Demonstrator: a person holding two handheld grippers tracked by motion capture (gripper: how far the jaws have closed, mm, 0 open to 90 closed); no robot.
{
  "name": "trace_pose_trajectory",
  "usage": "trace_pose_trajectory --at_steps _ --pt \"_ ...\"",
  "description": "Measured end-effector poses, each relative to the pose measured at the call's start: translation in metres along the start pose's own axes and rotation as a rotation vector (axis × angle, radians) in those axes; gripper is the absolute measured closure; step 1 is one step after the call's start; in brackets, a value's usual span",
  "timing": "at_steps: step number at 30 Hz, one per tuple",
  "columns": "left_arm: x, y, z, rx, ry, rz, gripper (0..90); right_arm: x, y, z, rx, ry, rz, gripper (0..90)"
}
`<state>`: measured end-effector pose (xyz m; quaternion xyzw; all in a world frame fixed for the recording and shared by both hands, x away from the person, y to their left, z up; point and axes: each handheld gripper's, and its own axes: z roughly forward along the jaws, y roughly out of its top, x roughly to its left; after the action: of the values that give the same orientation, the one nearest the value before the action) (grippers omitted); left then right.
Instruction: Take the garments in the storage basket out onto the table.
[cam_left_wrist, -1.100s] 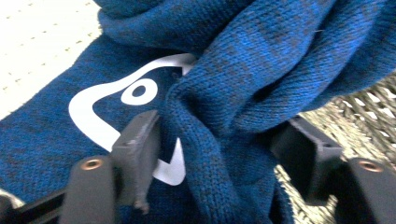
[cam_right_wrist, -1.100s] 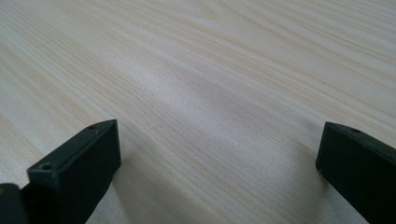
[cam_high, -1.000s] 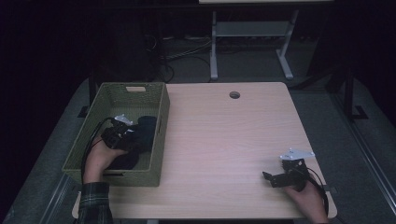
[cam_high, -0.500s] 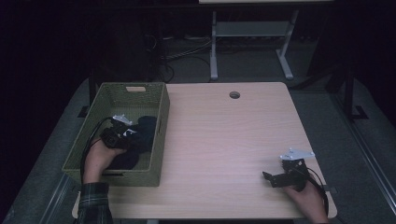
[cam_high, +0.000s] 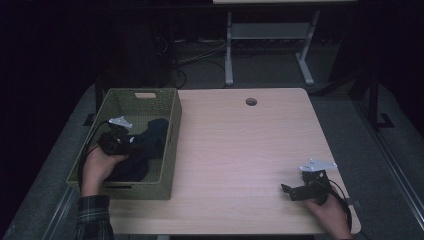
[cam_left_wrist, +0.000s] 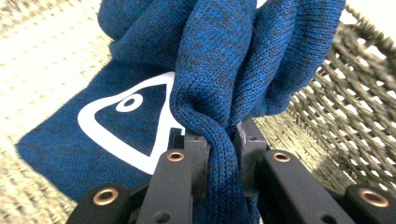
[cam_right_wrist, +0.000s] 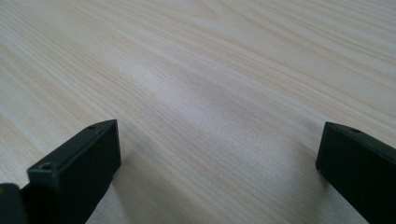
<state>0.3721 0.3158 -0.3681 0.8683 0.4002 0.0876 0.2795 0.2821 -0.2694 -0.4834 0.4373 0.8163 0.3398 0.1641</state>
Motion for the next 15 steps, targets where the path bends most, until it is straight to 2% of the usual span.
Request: trace_pose_trajectory --at_steps 5,15 --pt "0.001 0.004 -0.013 0.001 0.011 0.004 78.8 0.0 0.0 0.0 0.0 0.0 0.0 0.0" --pt "0.002 0.014 -0.037 -0.031 0.054 0.002 79.4 0.0 0.0 0.0 0.0 0.0 0.0 0.0"
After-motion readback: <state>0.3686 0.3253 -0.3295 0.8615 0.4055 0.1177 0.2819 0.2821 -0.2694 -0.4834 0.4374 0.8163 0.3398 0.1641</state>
